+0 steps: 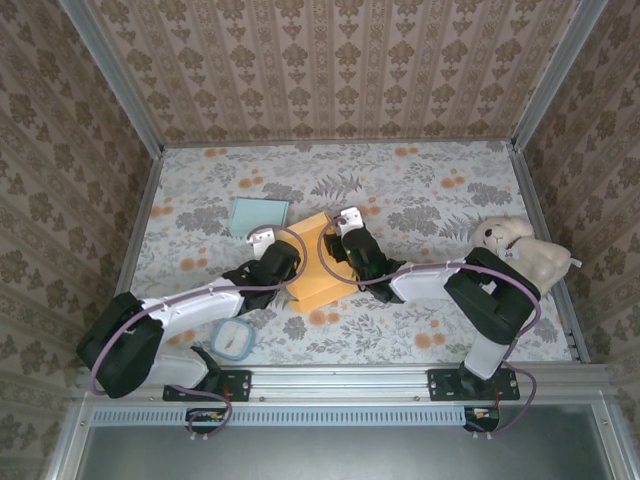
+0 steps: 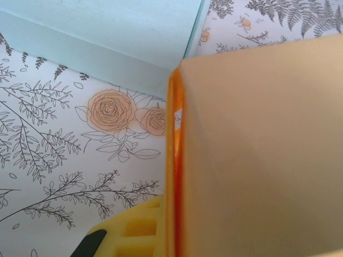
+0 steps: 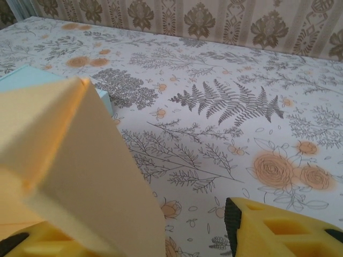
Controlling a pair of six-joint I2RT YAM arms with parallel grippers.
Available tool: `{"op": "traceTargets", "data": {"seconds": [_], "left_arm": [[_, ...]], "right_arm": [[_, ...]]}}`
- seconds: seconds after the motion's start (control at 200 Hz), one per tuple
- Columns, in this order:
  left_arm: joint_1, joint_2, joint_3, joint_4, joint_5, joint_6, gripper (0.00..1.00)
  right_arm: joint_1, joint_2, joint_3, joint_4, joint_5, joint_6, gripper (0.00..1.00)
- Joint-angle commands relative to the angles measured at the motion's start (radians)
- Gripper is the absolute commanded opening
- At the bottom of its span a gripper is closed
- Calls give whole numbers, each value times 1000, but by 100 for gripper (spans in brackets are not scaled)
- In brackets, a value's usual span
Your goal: Fold the paper box
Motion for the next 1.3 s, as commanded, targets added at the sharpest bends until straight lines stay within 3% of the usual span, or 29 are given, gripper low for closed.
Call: {"op": "traceTargets", "data": {"seconds": [0.0, 0.325, 0.58, 0.66, 0.77, 0.895, 1.08, 1.295], "left_arm": [[1, 14, 18, -24, -10, -3, 0], [0, 14, 9, -20, -13, -2, 0], [2, 9, 3, -32, -33, -17, 0], [2, 13, 5, -29, -32, -14, 0], [2, 26, 17, -27, -31, -3, 0], [4, 44, 34, -30, -46, 10, 0], [7, 64, 52, -30, -58, 33, 0], [25, 65, 67, -37, -62, 81, 0]], "right_arm": [[4, 28, 34, 43, 18, -55, 56], [5, 28, 16, 110, 170, -47, 55], [8, 13, 9, 8, 473, 65, 46], [8, 4, 1, 2, 430, 65, 46], [15, -16, -16, 33, 223, 35, 49], [34, -62, -41, 20, 101, 28, 53], [70, -166, -92, -68, 15, 27, 56], [94, -334, -183, -201, 1, 59, 57]]}}
